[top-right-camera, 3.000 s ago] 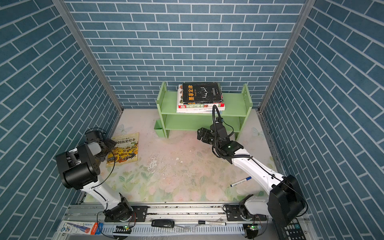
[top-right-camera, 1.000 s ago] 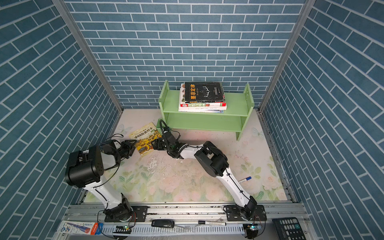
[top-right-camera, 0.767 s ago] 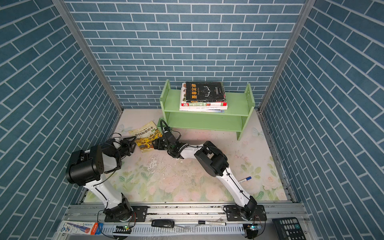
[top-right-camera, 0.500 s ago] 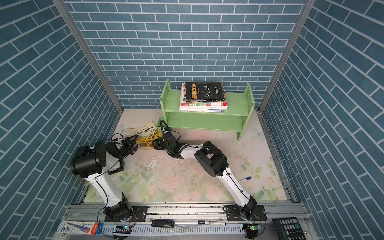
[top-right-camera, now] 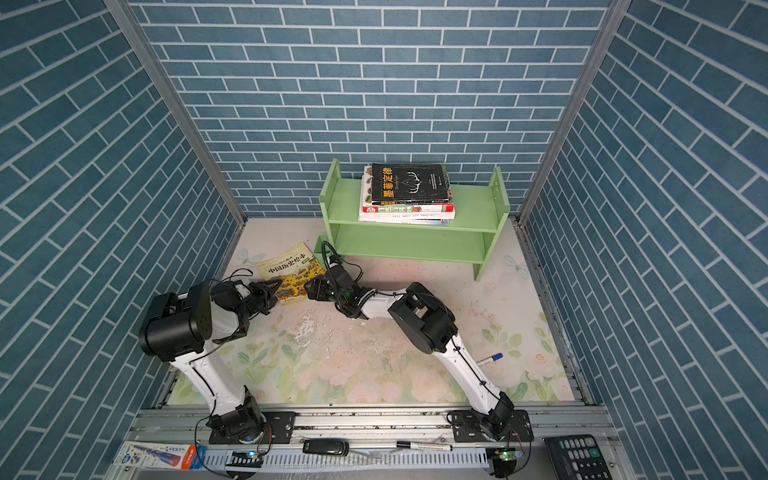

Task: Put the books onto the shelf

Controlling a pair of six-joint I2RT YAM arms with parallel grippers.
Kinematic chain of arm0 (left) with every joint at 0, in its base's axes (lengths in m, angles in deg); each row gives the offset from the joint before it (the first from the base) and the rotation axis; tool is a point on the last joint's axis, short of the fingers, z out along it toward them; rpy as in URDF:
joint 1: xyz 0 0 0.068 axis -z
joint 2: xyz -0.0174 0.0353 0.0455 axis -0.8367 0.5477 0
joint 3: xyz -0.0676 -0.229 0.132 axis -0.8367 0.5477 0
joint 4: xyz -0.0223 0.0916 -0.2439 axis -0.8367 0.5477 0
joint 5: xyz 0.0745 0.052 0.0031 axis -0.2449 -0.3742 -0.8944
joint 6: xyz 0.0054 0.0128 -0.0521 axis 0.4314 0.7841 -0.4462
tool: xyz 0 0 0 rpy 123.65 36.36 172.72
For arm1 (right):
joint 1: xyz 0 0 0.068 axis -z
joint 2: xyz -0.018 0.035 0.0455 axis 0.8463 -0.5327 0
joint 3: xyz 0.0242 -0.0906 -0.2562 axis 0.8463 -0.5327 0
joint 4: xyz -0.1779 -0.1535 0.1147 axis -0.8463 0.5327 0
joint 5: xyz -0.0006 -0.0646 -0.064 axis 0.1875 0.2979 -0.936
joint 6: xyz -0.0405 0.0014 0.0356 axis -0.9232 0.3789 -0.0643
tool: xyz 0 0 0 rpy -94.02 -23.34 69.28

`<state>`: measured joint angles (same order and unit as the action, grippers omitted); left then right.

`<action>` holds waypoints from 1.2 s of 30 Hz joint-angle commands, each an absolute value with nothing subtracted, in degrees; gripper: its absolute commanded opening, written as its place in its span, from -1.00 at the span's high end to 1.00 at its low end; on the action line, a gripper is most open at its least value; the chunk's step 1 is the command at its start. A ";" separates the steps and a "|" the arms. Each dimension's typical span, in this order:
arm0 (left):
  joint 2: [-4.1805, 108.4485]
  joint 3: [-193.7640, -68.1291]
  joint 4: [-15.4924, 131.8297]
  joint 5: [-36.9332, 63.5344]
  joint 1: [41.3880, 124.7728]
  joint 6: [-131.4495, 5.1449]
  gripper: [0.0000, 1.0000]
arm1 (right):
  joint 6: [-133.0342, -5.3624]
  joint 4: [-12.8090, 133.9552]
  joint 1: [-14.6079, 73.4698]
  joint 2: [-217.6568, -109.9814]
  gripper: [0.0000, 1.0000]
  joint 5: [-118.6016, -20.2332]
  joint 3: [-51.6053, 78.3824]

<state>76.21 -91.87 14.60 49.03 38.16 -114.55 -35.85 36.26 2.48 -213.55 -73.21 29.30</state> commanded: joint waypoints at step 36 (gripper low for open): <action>28.26 -144.49 77.36 47.55 54.95 -90.55 1.00 | -45.59 45.97 13.15 -150.08 -0.95 -70.72 6.17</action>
<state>27.97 -141.12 84.74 45.91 52.15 -87.28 -43.30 43.84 12.52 -153.60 -71.42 7.99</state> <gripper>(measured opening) 0.067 0.968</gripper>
